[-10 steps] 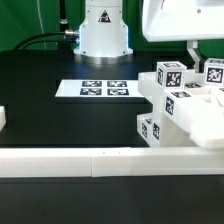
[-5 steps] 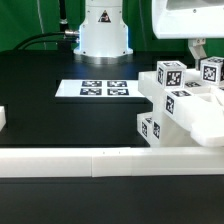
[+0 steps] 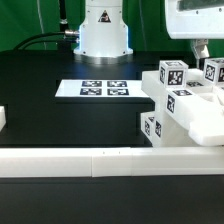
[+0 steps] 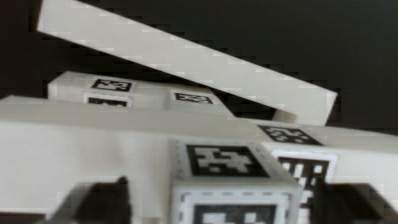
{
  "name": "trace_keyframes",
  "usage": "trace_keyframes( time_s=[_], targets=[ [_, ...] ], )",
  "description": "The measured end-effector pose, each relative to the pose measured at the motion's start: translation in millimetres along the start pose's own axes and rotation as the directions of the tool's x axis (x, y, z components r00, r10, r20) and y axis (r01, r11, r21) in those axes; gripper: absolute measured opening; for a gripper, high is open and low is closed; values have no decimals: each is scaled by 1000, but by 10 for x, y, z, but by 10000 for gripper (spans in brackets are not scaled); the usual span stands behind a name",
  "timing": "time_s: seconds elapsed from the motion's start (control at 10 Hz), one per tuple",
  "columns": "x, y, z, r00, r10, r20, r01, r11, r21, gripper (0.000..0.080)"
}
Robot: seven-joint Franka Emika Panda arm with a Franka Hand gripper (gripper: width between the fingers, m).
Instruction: Assemble chair
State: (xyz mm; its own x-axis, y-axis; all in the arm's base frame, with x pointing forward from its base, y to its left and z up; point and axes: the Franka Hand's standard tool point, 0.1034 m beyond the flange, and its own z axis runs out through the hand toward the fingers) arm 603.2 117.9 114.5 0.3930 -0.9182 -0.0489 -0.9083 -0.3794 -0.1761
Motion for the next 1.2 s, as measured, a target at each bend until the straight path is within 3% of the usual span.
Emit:
trace_keyframes(
  time_s=[0.1, 0.5, 0.7, 0.9, 1.0, 1.2],
  targets=[
    [-8, -16, -9, 998, -68, 0, 68, 998, -1, 637],
    [-2, -1, 10, 932, -364, 0, 364, 932, -7, 649],
    [-14, 7, 11, 797, -604, 4, 604, 797, -22, 649],
    [-2, 5, 10, 584, -812, 7, 811, 583, -34, 649],
    [1, 6, 10, 546, -838, 8, 838, 545, -36, 649],
    [11, 8, 9, 354, -935, 16, 934, 353, -48, 649]
  ],
)
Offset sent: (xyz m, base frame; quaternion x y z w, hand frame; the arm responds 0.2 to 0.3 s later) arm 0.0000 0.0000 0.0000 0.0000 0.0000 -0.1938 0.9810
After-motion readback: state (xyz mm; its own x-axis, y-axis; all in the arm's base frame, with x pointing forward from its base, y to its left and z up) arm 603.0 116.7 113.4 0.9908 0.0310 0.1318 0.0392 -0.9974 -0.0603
